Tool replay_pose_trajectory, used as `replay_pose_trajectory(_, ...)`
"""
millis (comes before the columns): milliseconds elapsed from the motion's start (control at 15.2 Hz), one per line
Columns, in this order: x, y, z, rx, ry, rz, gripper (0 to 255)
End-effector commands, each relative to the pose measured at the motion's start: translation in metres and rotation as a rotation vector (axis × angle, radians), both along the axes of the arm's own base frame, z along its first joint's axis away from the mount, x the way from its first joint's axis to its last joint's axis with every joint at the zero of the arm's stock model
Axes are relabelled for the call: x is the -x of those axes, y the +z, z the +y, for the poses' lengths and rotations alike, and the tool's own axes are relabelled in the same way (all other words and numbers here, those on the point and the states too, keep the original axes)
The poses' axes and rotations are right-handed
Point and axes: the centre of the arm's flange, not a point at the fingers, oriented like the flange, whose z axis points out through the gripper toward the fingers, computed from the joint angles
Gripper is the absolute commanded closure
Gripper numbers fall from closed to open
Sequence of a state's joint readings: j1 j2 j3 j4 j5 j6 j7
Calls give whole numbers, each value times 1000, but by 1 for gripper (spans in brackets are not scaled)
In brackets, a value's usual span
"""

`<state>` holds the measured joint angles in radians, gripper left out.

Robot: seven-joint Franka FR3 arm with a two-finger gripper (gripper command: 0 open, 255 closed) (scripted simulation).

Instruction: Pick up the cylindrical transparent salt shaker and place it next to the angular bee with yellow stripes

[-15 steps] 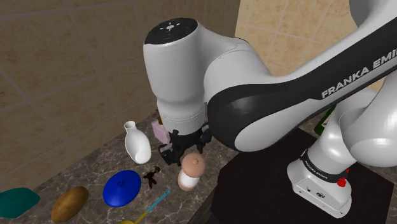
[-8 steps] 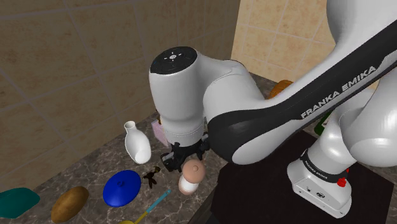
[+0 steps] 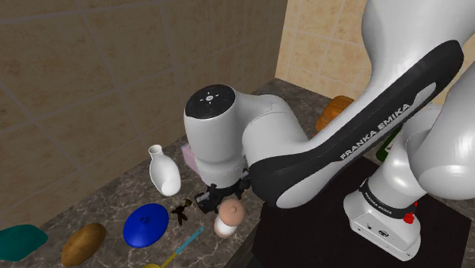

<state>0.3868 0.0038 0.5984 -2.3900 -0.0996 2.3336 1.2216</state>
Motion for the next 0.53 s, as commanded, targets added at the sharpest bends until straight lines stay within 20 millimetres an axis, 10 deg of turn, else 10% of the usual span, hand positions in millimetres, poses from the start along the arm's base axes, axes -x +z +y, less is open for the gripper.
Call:
replay_pose_trajectory(0, 0, -11, 0, -1, 0, 0, 255)
replay_pose_trajectory(462, 0, -48, 0, -1, 0, 0, 255)
